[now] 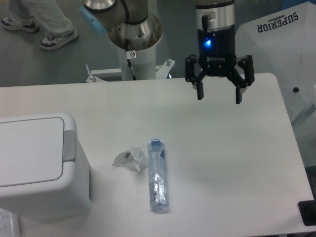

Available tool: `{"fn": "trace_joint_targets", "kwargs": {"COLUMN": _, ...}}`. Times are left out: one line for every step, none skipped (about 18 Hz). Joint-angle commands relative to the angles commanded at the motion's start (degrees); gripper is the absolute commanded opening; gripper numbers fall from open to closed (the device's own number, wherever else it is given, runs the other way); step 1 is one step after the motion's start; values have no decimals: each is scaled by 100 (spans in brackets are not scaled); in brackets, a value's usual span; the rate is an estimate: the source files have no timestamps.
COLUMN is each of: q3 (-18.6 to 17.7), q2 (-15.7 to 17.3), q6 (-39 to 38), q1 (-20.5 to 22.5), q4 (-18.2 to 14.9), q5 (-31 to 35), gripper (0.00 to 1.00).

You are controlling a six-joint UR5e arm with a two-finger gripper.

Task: Open the trash can
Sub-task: 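Move the open gripper across the table toward the white trash bin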

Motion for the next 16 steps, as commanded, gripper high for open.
{"fn": "trace_joint_targets", "kwargs": {"q3": 61, "q2": -9, "q6": -210, "q1": -53, "q4": 0, "q5": 0, "gripper": 100}}
{"fn": "trace_joint_targets", "kwargs": {"q3": 105, "q2": -26, "q6": -482, "q1": -97, "q4": 0, "q5": 0, "gripper": 100}}
{"fn": "trace_joint_targets", "kwargs": {"q3": 141, "q2": -35, "q6": -746, "q1": -167, "q4": 0, "q5": 0, "gripper": 100}}
{"fn": "trace_joint_targets", "kwargs": {"q3": 185, "q2": -53, "q6": -1009, "q1": -263, "q4": 0, "q5": 0, "gripper": 100}}
{"fn": "trace_joint_targets", "kwargs": {"q3": 211, "q2": -88, "q6": -1247, "q1": -403, "q4": 0, "q5": 0, "gripper": 100}}
{"fn": "trace_joint_targets", "kwargs": {"q3": 246, "q2": -123, "q6": -1493, "q1": -535, "q4": 0, "q5": 0, "gripper": 100}}
{"fn": "trace_joint_targets", "kwargs": {"q3": 299, "q2": -175, "q6": -1730, "q1": -667, "q4": 0, "q5": 0, "gripper": 100}}
{"fn": "trace_joint_targets", "kwargs": {"q3": 386, "q2": -228, "q6": -1985, "q1": -808, "q4": -9, "q5": 0, "gripper": 100}}
{"fn": "trace_joint_targets", "kwargs": {"q3": 431, "q2": -281, "q6": -2284, "q1": -966, "q4": -9, "q5": 0, "gripper": 100}}
{"fn": "trace_joint_targets", "kwargs": {"q3": 449, "q2": -308, "q6": -2591, "q1": -1098, "q4": -9, "q5": 0, "gripper": 100}}
{"fn": "trace_joint_targets", "kwargs": {"q3": 449, "q2": -334, "q6": -2916, "q1": -1212, "q4": 0, "q5": -9, "gripper": 100}}
{"fn": "trace_joint_targets", "kwargs": {"q3": 457, "q2": -369, "q6": -3154, "q1": -1327, "q4": 0, "q5": -9, "gripper": 100}}
{"fn": "trace_joint_targets", "kwargs": {"q3": 501, "q2": -404, "q6": -3313, "q1": -1389, "q4": 17, "q5": -9, "gripper": 100}}
{"fn": "trace_joint_targets", "kwargs": {"q3": 536, "q2": -413, "q6": -3402, "q1": -1459, "q4": 44, "q5": -9, "gripper": 100}}
{"fn": "trace_joint_targets", "kwargs": {"q3": 537, "q2": -413, "q6": -3481, "q1": -1529, "q4": 70, "q5": -17, "gripper": 100}}
{"fn": "trace_joint_targets", "kwargs": {"q3": 537, "q2": -422, "q6": -3560, "q1": -1582, "q4": 79, "q5": -18, "gripper": 100}}
